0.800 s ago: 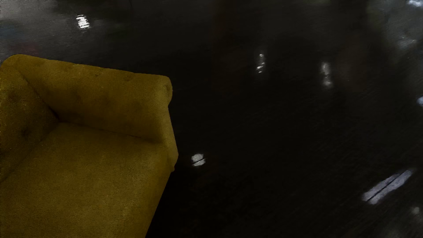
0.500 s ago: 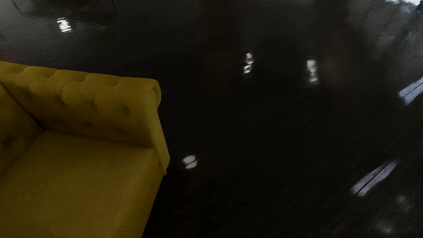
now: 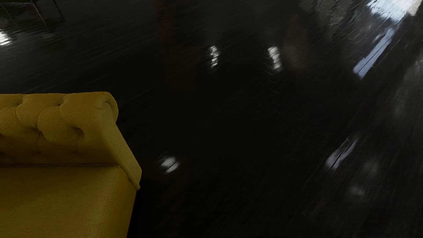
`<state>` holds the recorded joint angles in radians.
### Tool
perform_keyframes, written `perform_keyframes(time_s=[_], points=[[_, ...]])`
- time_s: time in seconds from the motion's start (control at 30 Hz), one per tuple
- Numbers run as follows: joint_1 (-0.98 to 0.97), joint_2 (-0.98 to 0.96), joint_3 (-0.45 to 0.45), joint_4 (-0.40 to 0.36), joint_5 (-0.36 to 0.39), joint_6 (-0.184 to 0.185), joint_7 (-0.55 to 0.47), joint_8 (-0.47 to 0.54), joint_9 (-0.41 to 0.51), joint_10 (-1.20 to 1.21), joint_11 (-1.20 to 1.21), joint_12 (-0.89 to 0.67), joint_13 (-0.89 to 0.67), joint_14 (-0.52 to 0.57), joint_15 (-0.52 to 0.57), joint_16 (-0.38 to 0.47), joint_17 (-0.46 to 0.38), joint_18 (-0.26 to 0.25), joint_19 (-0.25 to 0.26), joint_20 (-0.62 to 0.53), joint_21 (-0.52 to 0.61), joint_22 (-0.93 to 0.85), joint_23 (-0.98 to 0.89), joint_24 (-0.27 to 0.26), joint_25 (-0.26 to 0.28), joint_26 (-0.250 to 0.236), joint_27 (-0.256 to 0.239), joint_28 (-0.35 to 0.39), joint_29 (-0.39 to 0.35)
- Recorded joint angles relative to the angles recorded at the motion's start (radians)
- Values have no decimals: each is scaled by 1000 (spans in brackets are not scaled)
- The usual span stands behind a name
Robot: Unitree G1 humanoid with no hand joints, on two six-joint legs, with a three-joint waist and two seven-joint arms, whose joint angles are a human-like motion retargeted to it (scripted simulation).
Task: Avoid the armchair
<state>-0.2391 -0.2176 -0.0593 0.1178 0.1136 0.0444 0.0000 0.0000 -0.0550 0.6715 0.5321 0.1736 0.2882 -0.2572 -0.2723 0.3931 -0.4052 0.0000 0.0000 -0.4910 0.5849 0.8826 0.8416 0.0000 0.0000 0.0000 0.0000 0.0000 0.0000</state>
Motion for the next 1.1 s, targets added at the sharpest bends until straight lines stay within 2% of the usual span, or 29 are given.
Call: perform_keyframes(time_s=[0.1, 0.13, 0.2, 0.27, 0.4, 0.53, 0.63, 0.7, 0.77, 0.83, 0.87, 0.9, 0.93, 1.0, 1.1], points=[[-208, 53, 36, 34, 6, -13, 0, 0, 27, 362, -21, -8, 3, 151, -42, -1, -7, 0, 0, 36, 18, -7, 25, 0, 0, 0, 0, 0, 0], [-273, 76, 57, 32, 2, -22, 0, 0, 36, 486, -27, -5, 6, 134, -56, -2, -12, 0, 0, 47, 21, -17, 24, 0, 0, 0, 0, 0, 0], [-378, 115, 107, 12, -14, -46, 0, 0, 48, 673, -28, 9, 12, 28, -74, -3, -23, 0, 0, 62, 21, -39, 18, 0, 0, 0, 0, 0, 0], [-460, 145, 152, -14, -32, -66, 0, 0, 57, 735, -20, 26, 11, 9, -93, -4, -31, 0, 0, 65, 17, -45, 16, 0, 0, 0, 0, 0, 0], [-553, 207, 216, -54, -62, -81, 0, 0, 71, 556, -12, 55, -20, 122, -120, -9, -42, 0, 0, 31, 11, 7, 18, 0, 0, 0, 0, 0, 0], [-493, 280, 264, -51, -75, -70, 0, 0, 73, 153, -22, 79, -57, 267, -115, -7, -31, 0, 0, -26, 26, 70, 9, 0, 0, 0, 0, 0, 0], [-367, 309, 297, -28, -78, -58, 0, 0, 44, -142, -14, 109, -62, 244, -97, -5, -9, 0, 0, -29, 46, 81, -30, 0, 0, 0, 0, 0, 0], [-294, 337, 290, -20, -93, -50, 0, 0, 12, -209, -13, 130, -48, 267, -73, -8, 11, 0, 0, -37, 42, 103, -57, 0, 0, 0, 0, 0, 0], [-297, 359, 236, -53, -121, -69, 0, 0, -1, -152, 25, 128, -21, 331, 17, -13, 44, 0, 0, -63, 18, 145, -58, 0, 0, 0, 0, 0, 0], [-276, 307, 201, -99, -152, -99, 0, 0, 4, -88, 167, 89, 5, 287, 161, -6, 72, 0, 0, -90, 14, 167, -26, 0, 0, 0, 0, 0, 0], [-259, 216, 222, -135, -179, -127, 0, 0, -7, -88, 301, 80, 26, 240, 189, 3, 87, 0, 0, 28, -15, 120, -24, 0, 0, 0, 0, 0, 0], [-216, 132, 246, -152, -186, -133, 0, 0, -1, -94, 452, 66, 29, 194, 178, 12, 72, 0, 0, 53, 11, 49, -39, 0, 0, 0, 0, 0, 0], [-159, 64, 254, -169, -196, -132, 0, 0, 12, -107, 586, 55, 18, 163, 156, 20, 49, 0, 0, 70, 37, -36, -57, 0, 0, 0, 0, 0, 0], [-57, -38, 201, -197, -219, -106, 0, 0, 19, -129, 727, 39, -8, 136, 173, 25, 8, 0, 0, 107, 31, -192, -70, 0, 0, 0, 0, 0, 0], [38, -184, 121, -217, -220, -59, 0, 0, 25, -129, 645, -7, -29, 108, 370, 15, -27, 0, 0, 145, -114, -325, -49, 0, 0, 0, 0, 0, 0]])
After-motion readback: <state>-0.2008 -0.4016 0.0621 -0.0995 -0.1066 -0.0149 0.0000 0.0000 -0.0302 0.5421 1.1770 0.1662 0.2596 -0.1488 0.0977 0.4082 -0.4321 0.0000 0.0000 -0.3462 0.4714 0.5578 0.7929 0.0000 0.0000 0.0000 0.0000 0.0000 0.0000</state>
